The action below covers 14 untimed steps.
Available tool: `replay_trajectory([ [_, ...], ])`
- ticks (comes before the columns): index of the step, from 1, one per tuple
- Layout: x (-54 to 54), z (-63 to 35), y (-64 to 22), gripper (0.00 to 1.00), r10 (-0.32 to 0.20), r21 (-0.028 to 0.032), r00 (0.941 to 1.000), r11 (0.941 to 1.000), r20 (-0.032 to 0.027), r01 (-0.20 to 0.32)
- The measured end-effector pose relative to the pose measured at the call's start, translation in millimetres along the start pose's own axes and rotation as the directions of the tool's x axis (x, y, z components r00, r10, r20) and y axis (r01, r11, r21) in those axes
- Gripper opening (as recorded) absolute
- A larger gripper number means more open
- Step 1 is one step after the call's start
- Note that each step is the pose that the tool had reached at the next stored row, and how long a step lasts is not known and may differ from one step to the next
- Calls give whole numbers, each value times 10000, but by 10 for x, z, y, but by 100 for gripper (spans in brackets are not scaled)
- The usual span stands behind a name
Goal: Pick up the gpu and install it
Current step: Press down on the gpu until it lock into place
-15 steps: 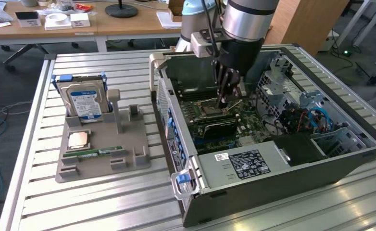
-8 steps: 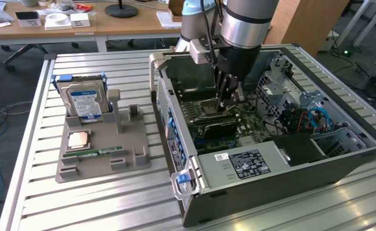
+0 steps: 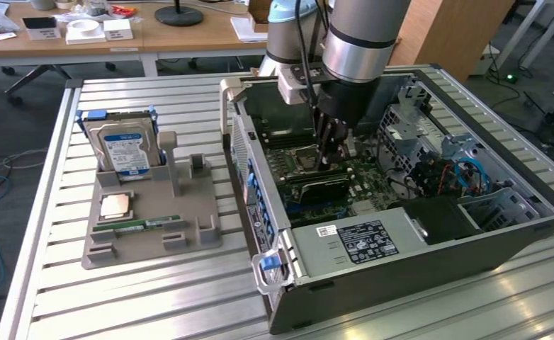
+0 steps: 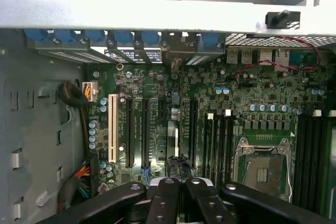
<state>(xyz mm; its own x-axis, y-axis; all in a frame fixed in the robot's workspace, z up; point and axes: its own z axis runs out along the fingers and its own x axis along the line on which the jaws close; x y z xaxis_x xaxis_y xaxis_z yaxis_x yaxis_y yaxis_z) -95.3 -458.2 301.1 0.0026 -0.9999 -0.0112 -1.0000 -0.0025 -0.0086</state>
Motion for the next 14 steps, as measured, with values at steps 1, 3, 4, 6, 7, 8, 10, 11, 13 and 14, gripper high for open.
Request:
replay_trajectory([
  [1,0,18,0,11,0,1,10000,10000,1,0],
  [3,0,50,0,11,0,1,10000,10000,1,0],
  [4,1,62,1,11,0,0,10000,10000,-1,0],
  [6,0,63,1,11,1,0,10000,10000,1,-1],
  [7,0,66,0,11,0,1,10000,10000,2,0],
  [8,0,75,0,11,1,3,10000,10000,5,-1],
  [10,0,89,1,11,0,0,10000,10000,1,0],
  [11,1,90,1,11,0,0,10000,10000,-1,0],
  [13,1,90,1,11,0,0,10000,10000,-1,0],
  [14,1,91,1,11,0,0,10000,10000,-1,0],
])
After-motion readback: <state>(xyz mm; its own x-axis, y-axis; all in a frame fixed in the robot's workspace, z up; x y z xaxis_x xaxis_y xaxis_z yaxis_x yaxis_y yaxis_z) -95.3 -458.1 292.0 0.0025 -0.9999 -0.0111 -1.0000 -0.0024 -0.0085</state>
